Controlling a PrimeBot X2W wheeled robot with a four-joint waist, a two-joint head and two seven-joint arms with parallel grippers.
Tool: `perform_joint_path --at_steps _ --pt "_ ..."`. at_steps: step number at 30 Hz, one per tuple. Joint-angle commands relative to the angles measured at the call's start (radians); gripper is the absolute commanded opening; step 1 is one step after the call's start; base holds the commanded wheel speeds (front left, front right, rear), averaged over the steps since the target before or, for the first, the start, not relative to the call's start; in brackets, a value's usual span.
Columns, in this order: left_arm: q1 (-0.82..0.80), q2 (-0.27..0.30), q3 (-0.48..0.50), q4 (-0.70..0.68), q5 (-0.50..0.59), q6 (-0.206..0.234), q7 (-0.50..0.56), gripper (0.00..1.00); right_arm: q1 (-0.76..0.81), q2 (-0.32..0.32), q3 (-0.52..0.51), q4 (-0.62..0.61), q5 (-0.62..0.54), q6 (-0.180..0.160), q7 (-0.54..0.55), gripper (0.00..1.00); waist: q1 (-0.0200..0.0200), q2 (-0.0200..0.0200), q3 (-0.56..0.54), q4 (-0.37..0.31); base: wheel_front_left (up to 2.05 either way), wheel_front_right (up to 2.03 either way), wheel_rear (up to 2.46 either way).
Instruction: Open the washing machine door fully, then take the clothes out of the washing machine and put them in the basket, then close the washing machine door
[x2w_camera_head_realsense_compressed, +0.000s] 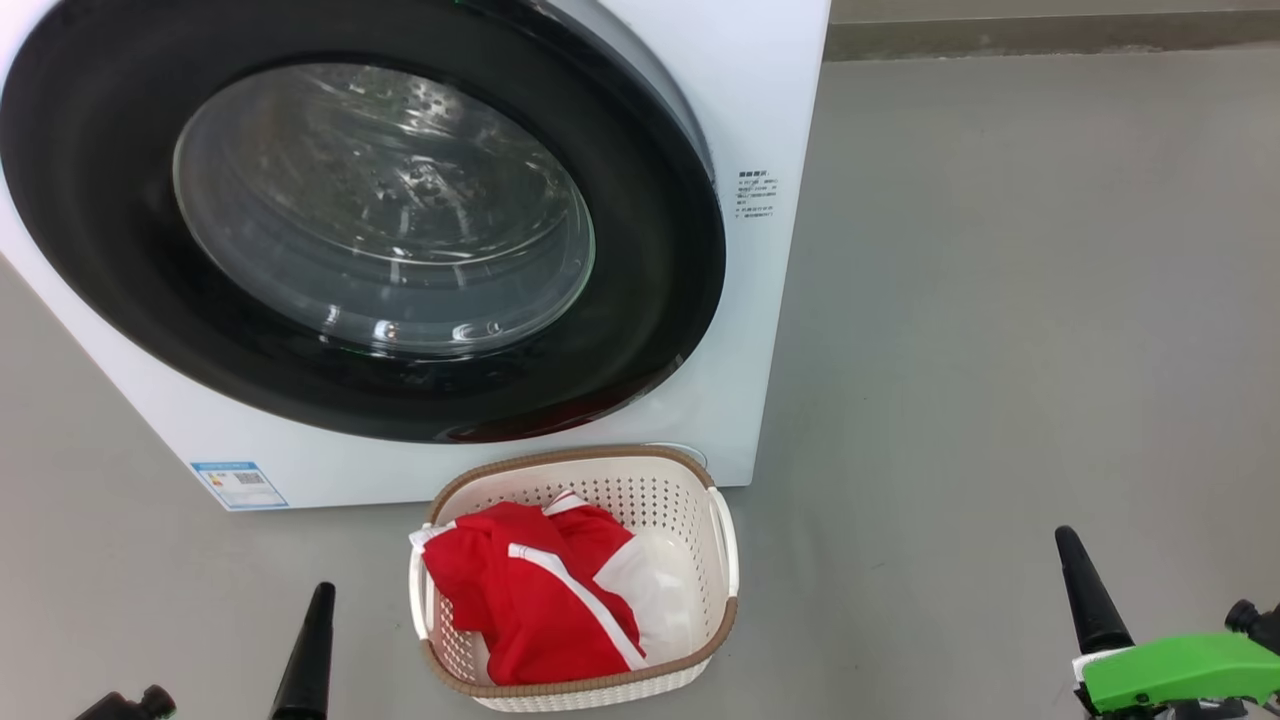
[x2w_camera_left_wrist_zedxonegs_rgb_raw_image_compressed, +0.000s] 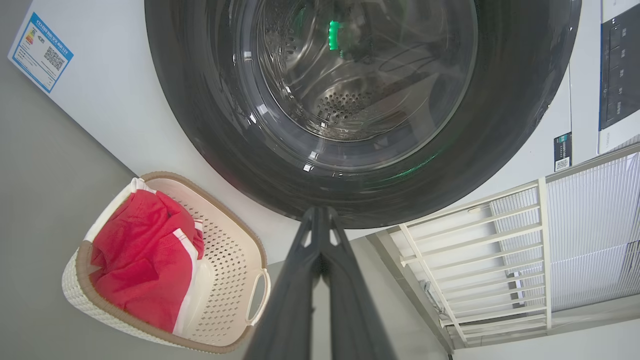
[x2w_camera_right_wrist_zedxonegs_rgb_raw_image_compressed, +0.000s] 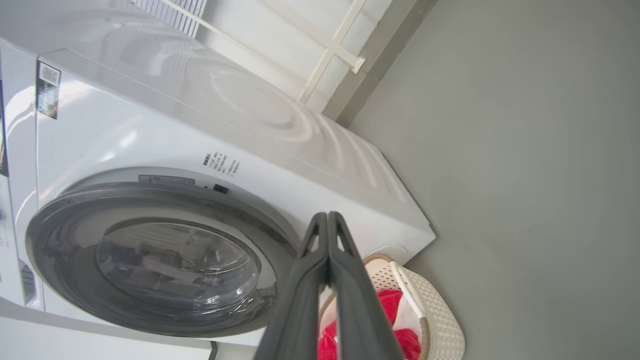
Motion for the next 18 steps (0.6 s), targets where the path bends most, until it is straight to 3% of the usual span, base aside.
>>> perform_joint_path --at_steps 1,18 --pt "-0.051 0.015 0.03 -0.018 -0.023 0.0 0.005 0.0 -0.046 -0.019 0.009 -0.031 0.026 -0.001 0.007 0.0 0.0 0.0 -0.001 0.0 0.0 0.0 0.0" --pt "-0.069 0.014 0.043 -0.012 -0.198 0.0 0.054 0.0 -0.077 -0.021 0.008 -0.038 0.196 -0.001 0.058 0.0 0.0 0.0 -0.011 -0.006 0.0 0.0 0.0"
